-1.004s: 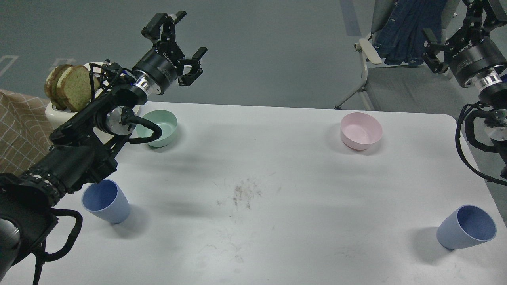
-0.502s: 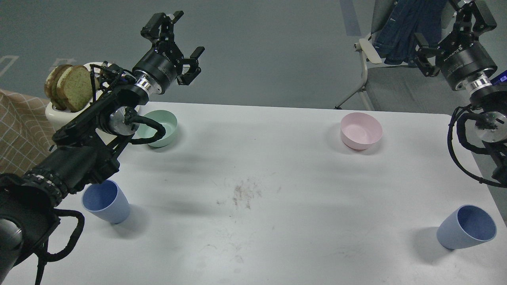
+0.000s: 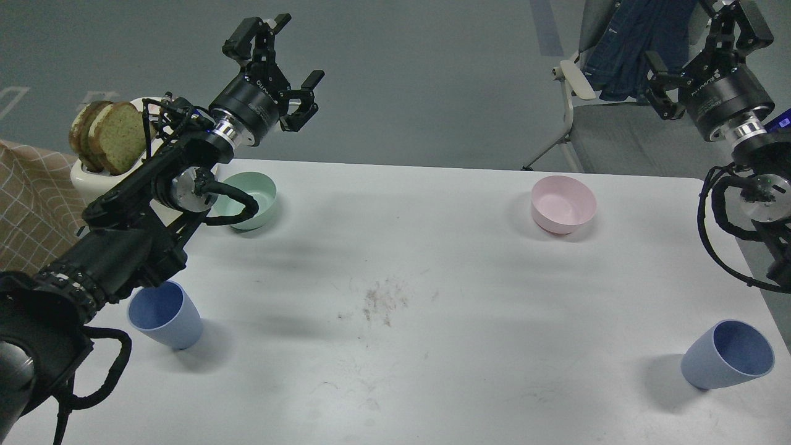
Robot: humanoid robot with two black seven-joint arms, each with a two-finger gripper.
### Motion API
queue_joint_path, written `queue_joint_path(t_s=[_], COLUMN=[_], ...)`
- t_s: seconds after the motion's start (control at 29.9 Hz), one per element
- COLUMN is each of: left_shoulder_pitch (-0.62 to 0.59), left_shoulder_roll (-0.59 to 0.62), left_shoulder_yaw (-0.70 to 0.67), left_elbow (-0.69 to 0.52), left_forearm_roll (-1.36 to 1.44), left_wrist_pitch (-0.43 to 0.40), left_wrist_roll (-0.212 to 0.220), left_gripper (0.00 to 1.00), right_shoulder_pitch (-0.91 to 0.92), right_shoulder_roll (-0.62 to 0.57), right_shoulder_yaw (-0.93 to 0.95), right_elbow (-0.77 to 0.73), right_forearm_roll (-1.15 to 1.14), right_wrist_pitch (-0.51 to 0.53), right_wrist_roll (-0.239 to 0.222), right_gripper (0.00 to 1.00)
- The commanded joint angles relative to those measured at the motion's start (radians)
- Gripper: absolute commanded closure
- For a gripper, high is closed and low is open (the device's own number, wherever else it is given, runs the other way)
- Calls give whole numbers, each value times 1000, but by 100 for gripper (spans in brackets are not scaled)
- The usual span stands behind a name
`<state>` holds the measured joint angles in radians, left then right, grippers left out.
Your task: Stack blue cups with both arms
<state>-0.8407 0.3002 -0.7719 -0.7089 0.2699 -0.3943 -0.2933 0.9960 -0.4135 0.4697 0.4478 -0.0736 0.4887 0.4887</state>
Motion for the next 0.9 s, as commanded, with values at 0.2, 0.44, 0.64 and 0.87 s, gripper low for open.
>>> queue_joint_path(t_s=[0.2, 0.44, 0.64, 0.87], left_shoulder_pitch=[0, 0, 2, 2], left_shoulder_roll=[-7, -15, -7, 5], left_shoulder_yaw=[9, 16, 16, 14], left_elbow=[-1, -7, -38, -69], left_forearm_roll=[5, 15, 15, 17], left_wrist_pitch=[-1, 0, -1, -12], left_wrist_roll=[-3, -3, -3, -1], left_gripper=[2, 2, 2, 2], right_shoulder_pitch=[15, 6, 3, 0], right_shoulder_roll=[4, 12, 10, 22], right_shoulder_yaw=[1, 1, 1, 0], right_elbow=[-7, -12, -11, -12], right_forearm_roll=[0, 0, 0, 0], right_wrist_pitch=[0, 0, 0, 0], right_wrist_roll=[0, 0, 0, 0], right_gripper=[0, 0, 0, 0])
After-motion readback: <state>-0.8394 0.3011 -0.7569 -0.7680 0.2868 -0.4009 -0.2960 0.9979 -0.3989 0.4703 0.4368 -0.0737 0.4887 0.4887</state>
